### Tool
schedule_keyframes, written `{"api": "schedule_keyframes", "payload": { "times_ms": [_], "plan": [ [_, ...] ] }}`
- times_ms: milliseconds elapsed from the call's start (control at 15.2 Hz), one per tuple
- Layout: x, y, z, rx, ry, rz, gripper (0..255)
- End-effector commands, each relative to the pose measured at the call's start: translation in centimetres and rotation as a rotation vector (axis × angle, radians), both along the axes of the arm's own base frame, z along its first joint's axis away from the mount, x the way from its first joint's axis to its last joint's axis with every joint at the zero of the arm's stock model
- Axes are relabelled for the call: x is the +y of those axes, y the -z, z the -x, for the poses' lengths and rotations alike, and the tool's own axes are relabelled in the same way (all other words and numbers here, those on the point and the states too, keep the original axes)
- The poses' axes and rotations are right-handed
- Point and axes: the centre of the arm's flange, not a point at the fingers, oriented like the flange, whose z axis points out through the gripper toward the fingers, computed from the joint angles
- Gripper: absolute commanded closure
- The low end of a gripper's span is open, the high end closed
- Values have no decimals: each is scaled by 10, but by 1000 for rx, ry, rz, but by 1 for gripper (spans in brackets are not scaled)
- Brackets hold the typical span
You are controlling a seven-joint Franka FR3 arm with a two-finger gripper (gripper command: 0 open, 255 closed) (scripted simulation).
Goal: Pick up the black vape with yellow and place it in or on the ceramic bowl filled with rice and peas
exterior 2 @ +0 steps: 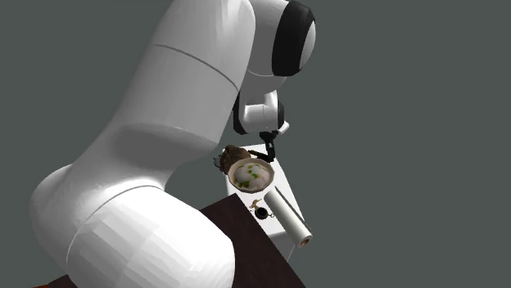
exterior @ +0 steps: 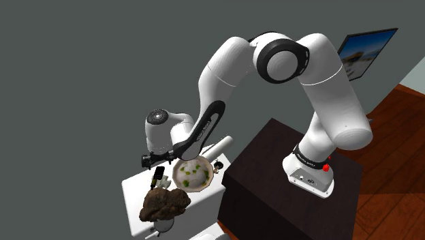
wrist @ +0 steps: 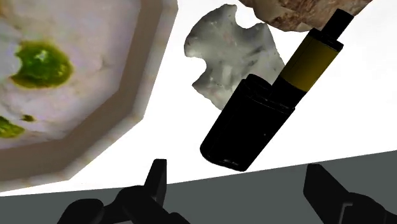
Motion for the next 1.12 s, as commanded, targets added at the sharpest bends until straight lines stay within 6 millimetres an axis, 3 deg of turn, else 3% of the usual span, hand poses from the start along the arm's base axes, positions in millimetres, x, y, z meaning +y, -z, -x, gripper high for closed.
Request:
{"api": "schedule_keyframes", "payload": {
  "times_ms": [0, 264, 792, 858, 1056],
  "plan": [
    [-1, 11, -3, 4, 31, -17, 0],
    [0, 30, -5, 4, 31, -17, 0],
    [0, 30, -5, 4, 31, -17, 0],
    [0, 30, -5, 4, 31, -17, 255],
    [0, 30, -5, 4, 31, -17, 255]
  ]
}}
